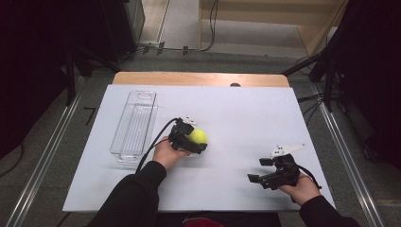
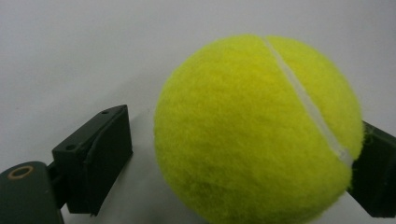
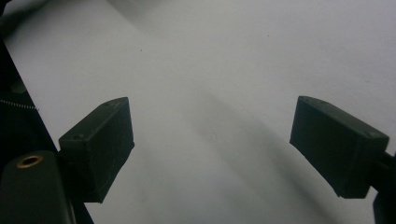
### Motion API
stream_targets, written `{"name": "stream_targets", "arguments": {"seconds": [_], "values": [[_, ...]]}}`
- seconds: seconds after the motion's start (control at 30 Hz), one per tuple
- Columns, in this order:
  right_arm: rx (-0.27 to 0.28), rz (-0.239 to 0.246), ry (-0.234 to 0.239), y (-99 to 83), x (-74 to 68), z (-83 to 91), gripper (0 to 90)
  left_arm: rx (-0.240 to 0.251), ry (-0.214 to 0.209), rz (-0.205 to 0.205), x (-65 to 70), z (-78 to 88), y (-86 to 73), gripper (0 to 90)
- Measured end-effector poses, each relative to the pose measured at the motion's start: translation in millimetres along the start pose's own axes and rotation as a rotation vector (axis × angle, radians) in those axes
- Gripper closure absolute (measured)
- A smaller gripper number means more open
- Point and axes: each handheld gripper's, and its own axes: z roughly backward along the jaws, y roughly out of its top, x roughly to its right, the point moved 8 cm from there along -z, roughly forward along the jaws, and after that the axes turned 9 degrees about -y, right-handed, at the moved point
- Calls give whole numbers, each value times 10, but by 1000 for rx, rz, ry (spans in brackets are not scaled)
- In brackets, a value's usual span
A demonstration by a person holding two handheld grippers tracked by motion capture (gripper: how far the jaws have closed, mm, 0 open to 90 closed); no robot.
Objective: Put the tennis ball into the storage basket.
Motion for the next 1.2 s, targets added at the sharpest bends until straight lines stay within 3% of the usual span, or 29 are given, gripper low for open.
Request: {"name": "stream_targets", "arguments": {"seconds": [0.1, 0.17, 0.2, 0.23, 0.37, 0.53, 0.87, 1.2], "values": [[-1, -2, -1, 1, -1, -1, 114, -1, 22, -23, -4, 0, -10, 85], [-1, -1, -1, 1, -4, 0, 114, 21, 14, -20, 17, 5, -3, 180], [-1, -1, -1, 1, -5, 1, 114, 21, 2, -20, 30, 14, 0, 180], [-1, -2, -2, -1, -5, 1, 114, 24, -2, -30, 66, 7, 9, 263], [0, -1, -3, -3, 1, 2, 114, 19, 16, -52, 75, 4, 9, 266], [-2, -2, -2, -3, -8, 5, 114, 24, -8, -22, 62, 11, 13, 267], [-1, -5, 1, -3, -12, 9, 114, -4, -19, -29, 103, 28, 7, 268], [-1, -2, 2, -3, -16, 9, 114, 16, -54, -16, 164, 129, 64, 268]]}}
